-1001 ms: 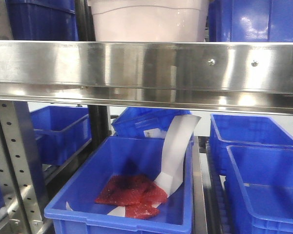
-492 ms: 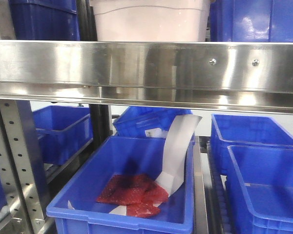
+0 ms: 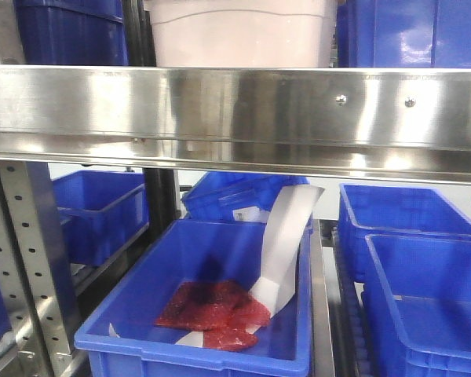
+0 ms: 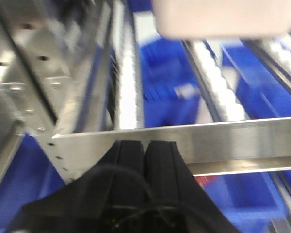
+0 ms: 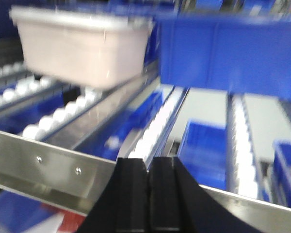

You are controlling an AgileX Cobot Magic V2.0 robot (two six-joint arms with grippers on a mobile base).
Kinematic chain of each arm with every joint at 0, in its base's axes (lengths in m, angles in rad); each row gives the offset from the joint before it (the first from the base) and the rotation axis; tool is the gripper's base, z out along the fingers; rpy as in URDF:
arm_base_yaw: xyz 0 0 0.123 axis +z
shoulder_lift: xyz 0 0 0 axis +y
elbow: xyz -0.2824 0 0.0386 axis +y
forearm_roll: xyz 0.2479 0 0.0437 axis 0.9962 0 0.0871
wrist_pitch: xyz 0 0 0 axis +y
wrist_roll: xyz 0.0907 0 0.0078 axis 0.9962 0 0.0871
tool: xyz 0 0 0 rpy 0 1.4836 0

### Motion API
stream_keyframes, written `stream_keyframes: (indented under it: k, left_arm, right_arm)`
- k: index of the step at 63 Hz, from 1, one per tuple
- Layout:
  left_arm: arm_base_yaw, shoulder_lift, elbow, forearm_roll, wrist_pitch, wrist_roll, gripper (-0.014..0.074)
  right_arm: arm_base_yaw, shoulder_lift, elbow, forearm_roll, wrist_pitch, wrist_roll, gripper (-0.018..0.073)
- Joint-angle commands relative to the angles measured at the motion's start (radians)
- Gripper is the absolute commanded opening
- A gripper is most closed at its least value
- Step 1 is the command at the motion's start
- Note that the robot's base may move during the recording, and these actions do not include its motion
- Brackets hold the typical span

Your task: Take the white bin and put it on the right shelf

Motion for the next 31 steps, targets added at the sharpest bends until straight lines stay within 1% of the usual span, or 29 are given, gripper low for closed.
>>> stream_keyframes:
  k: [1, 9, 14, 22, 31]
  left_arm:
    - [-0.006, -0.125, 0.095, -0.02, -0.211, -0.008, -0.0118]
    - [-0.006, -0.307, 0.257, -0.02, -0.362, -0.008, -0.0118]
    - [-0.006, -0.385, 0.327, -0.02, -0.407, -0.008, -0.0118]
    - [-0.006, -0.454, 0.374, -0.02, -0.418, -0.008, -0.0118]
    - [-0.006, -0.466, 0.377, -0.02, -0.414, -0.008, -0.0118]
  right_arm:
    - [-0.006, -0.095, 0.003, 0.056, -0.118, -0.001, 0.0068]
    - [-0.006, -0.179, 0.007, 0.084, -0.166, -0.001, 0.0068]
    - [-0.006, -0.188, 0.007, 0.083, -0.188, -0.001, 0.0068]
    - [-0.006, -0.188, 0.007, 0.084, -0.191, -0.001, 0.0068]
    - [-0.006, -0.188, 0.007, 0.084, -0.19, -0.001, 0.0068]
